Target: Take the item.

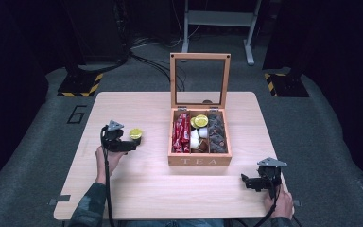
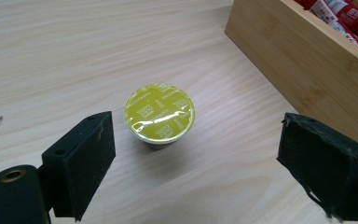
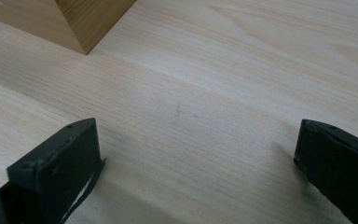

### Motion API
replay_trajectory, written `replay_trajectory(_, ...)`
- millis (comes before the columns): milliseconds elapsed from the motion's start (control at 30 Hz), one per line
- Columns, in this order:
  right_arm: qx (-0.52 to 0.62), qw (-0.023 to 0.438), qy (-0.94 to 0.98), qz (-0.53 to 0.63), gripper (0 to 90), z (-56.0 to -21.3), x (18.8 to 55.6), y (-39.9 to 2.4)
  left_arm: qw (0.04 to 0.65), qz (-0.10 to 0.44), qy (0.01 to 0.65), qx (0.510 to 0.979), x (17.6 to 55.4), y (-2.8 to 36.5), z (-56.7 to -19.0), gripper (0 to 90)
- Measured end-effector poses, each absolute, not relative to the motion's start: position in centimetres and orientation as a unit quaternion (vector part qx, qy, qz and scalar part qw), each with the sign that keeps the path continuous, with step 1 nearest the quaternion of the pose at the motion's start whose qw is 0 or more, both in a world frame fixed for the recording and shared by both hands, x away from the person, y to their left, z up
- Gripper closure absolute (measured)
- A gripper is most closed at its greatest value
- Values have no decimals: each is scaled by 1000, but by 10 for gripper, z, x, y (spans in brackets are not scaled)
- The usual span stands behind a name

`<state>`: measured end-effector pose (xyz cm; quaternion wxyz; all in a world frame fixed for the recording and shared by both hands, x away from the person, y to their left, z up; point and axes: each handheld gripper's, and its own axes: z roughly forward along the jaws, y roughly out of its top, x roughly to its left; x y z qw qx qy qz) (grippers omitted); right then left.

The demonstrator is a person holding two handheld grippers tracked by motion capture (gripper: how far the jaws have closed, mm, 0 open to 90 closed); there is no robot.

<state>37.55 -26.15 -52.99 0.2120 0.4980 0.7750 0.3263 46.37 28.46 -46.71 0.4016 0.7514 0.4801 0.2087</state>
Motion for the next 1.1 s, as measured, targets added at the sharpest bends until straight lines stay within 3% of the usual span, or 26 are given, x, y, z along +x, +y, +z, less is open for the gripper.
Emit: replay_trajectory(1100,500,214,773,327,0,-530,375,-261,395,247,486,739,387,331,-459,113)
